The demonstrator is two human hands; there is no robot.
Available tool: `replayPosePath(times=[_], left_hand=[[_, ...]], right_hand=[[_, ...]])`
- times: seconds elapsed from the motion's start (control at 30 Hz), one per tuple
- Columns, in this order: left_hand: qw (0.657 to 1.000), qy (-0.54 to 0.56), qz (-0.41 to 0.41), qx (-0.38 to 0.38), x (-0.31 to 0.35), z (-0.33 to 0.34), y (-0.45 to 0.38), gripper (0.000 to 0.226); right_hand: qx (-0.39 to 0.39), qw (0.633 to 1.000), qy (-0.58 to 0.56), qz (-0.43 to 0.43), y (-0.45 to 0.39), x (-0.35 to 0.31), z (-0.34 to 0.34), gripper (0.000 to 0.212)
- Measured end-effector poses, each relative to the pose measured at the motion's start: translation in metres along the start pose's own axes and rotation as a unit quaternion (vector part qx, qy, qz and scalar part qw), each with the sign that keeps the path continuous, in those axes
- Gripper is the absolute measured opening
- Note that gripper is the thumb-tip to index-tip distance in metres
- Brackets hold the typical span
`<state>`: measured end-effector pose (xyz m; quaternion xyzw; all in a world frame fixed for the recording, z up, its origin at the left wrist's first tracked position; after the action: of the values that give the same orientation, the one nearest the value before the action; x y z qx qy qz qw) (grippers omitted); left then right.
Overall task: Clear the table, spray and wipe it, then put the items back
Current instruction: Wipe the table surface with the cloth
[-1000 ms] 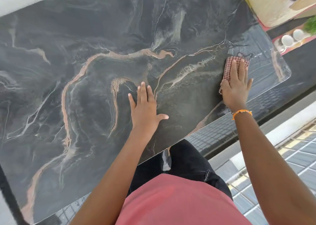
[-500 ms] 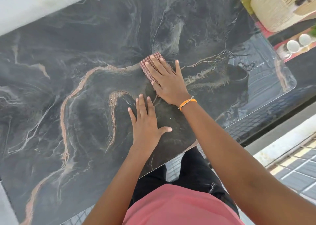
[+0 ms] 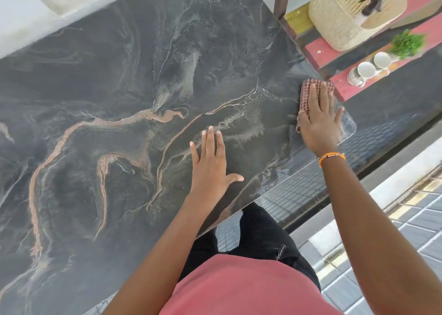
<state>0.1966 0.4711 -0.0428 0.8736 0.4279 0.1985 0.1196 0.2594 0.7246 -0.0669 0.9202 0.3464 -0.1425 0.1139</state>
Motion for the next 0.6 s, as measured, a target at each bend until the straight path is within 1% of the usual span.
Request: replayPosePath(times=[0.07, 0.1, 0.17, 0.27, 0.37, 0.47, 0.53, 0.6], left_hand=[[1.0, 0.002, -0.01, -0.006, 0.01, 0.002, -0.004, 0.113], [1.0, -0.002, -0.013, -0.008, 0.015, 0.003, -0.006, 0.113], [1.0, -0.012, -0.02, -0.013, 0.024, 0.007, -0.009, 0.114], [0.998, -0.032, -0.05, -0.018, 0.031, 0.01, -0.012, 0.115], [0.995, -0.058, -0.07, -0.029, 0.031, 0.009, -0.014, 0.113], [0.994, -0.047, -0.092, -0.039, 0.035, 0.006, -0.016, 0.111], [0.992, -0.055, -0.104, -0.052, 0.039, 0.005, -0.017, 0.112], [0.989, -0.064, -0.117, -0.07, 0.045, 0.007, -0.019, 0.115]], right_hand=[[-0.005, 1.0, -0.006, -0.017, 0.016, -0.016, 0.007, 0.066], [-0.015, 0.999, -0.005, -0.048, 0.023, -0.03, 0.012, 0.067], [-0.041, 0.989, 0.003, -0.143, 0.034, -0.065, 0.027, 0.066], [-0.068, 0.956, 0.014, -0.285, 0.032, -0.113, 0.046, 0.063], [-0.073, 0.929, 0.029, -0.362, 0.011, -0.139, 0.053, 0.06], [-0.059, 0.925, 0.05, -0.372, -0.027, -0.14, 0.048, 0.058], [-0.048, 0.935, 0.053, -0.346, -0.056, -0.133, 0.042, 0.058], [-0.034, 0.952, 0.047, -0.3, -0.085, -0.118, 0.033, 0.058]])
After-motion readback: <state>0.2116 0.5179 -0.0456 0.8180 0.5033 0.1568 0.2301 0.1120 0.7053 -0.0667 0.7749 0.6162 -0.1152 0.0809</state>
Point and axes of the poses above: each hand's wrist, its own y-axis away from the middle knuckle, its own z-axis out of the palm, x = y × z, the point moved 6 cm from there along -y, towards the middle knuckle, and after that the axes turned 4 degrees about x, right-handed, at the moved point
